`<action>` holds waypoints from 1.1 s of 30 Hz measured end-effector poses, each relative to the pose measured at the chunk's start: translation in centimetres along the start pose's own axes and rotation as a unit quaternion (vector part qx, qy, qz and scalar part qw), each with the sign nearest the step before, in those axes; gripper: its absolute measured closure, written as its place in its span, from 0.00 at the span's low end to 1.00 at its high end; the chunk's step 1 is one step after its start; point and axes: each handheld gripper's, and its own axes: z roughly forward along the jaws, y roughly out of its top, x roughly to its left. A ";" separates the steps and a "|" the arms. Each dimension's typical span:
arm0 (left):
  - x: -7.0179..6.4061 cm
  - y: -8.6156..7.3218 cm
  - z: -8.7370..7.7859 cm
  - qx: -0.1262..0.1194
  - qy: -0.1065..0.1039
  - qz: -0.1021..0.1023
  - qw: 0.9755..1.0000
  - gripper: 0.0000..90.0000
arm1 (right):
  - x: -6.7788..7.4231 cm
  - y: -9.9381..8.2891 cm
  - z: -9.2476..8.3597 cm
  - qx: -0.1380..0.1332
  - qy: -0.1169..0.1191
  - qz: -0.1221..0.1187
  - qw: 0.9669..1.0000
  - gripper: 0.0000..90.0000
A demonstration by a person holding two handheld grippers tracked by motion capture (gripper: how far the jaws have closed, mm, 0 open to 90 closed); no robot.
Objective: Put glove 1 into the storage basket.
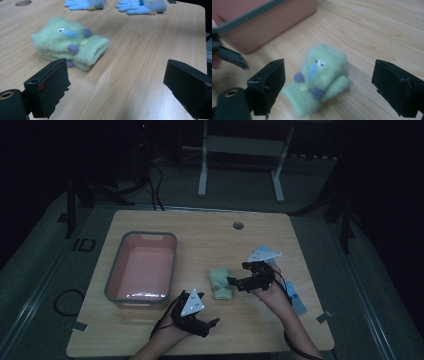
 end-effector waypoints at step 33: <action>1.3 1.0 6.7 0.086 0.037 0.203 0.975 0.55 | -3.6 -0.7 8.9 0.107 0.054 0.116 0.986 0.46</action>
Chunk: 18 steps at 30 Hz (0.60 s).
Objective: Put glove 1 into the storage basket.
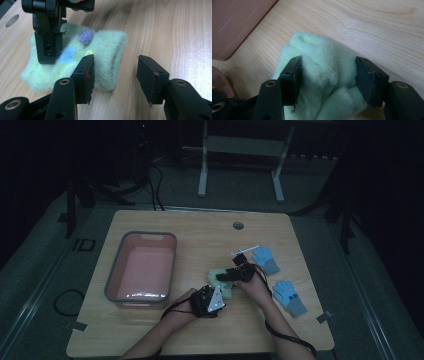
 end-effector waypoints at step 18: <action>0.4 0.7 0.9 0.020 0.042 0.023 0.999 0.86 | 0.7 0.2 -0.5 -0.005 -0.001 -0.009 1.000 0.77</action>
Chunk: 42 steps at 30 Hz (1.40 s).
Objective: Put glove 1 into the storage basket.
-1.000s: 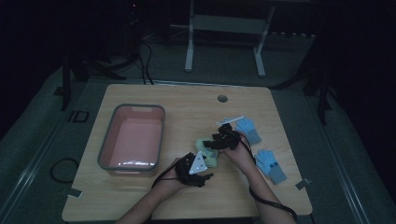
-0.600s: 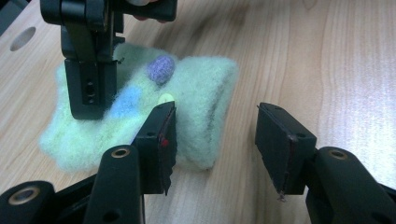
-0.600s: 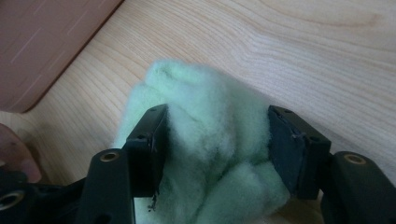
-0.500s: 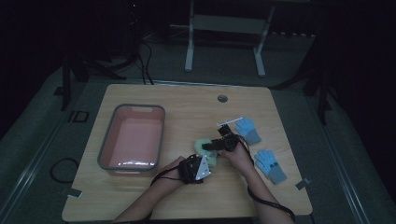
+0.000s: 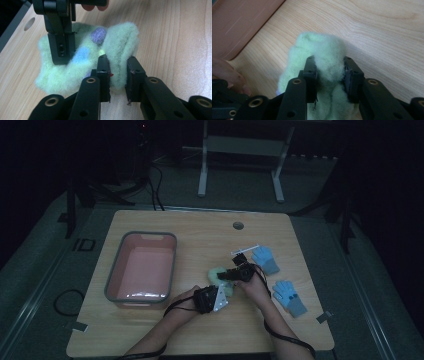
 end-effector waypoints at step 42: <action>5.3 0.9 -12.7 0.022 0.025 0.024 0.999 0.87 | 9.2 6.9 -3.9 -0.050 0.046 -0.081 0.994 0.79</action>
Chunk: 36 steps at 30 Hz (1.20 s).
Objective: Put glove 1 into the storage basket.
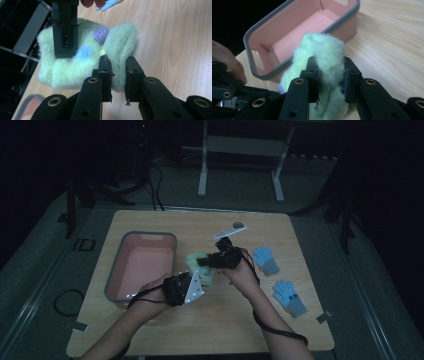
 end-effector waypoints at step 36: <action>3.5 -10.8 -7.5 0.071 0.032 -0.040 0.996 0.87 | 9.0 7.8 11.2 0.020 0.051 -0.062 0.997 0.79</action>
